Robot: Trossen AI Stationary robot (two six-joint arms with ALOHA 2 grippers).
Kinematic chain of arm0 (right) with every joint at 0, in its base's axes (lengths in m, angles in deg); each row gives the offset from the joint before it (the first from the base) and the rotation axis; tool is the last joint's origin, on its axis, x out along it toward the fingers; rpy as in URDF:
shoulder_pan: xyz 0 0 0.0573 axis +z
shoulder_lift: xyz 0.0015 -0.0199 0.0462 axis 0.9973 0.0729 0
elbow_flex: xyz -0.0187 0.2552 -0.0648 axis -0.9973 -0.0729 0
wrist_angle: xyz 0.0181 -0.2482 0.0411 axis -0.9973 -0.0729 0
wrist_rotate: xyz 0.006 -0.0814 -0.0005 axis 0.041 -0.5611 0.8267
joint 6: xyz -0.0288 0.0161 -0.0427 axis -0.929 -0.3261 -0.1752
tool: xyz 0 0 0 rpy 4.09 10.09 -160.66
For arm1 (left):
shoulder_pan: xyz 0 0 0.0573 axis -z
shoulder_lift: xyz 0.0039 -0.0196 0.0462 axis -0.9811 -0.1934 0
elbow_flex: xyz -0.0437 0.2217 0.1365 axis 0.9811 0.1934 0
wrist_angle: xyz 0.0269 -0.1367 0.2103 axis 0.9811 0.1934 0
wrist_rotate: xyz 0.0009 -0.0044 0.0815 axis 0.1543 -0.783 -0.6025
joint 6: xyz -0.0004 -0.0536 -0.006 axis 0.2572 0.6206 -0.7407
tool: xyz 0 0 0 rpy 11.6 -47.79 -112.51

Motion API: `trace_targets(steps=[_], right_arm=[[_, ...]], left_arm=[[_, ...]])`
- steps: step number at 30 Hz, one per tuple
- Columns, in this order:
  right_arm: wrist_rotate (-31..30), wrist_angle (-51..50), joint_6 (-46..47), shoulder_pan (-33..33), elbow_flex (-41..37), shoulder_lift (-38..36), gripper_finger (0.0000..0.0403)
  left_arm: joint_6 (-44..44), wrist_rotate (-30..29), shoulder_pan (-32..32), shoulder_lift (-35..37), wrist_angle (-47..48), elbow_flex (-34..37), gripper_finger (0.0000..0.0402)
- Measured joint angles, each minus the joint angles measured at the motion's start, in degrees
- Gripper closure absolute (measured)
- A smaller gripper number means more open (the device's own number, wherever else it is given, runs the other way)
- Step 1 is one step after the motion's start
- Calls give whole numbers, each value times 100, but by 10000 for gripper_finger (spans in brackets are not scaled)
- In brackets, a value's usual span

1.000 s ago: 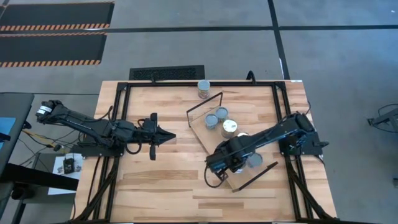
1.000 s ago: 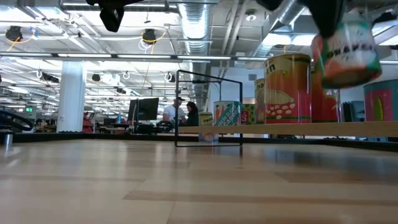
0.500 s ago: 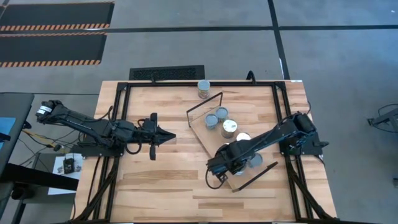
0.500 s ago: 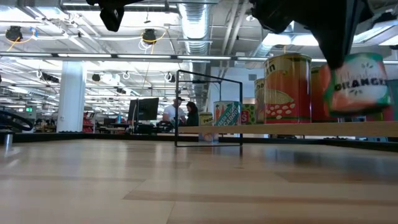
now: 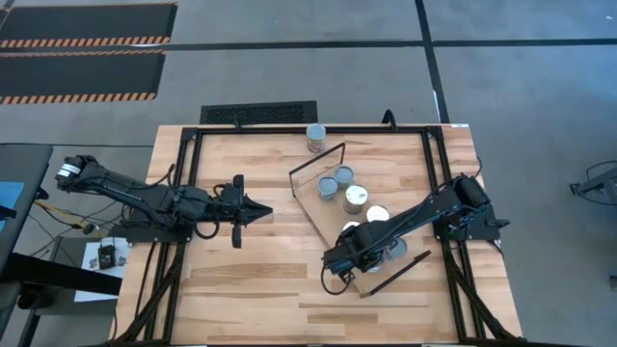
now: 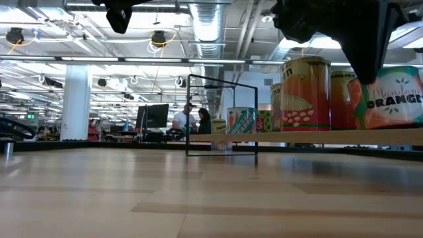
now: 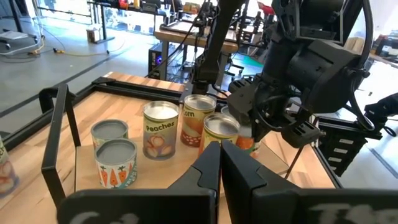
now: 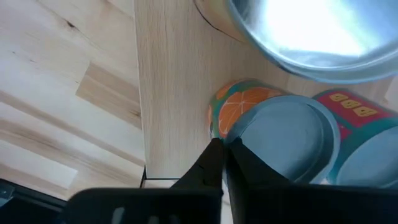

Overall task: Pick and place cans onto a shelf
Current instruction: Put the canned oranges on the shelf, then put the canned peaches on the shelf

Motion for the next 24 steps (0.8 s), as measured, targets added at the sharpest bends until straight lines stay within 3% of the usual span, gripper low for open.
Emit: trace_targets(steps=[24], right_arm=[[78,-140,-52,0,0,-64,254]], left_arm=[[-2,-97,0,0,-1,-2,401]])
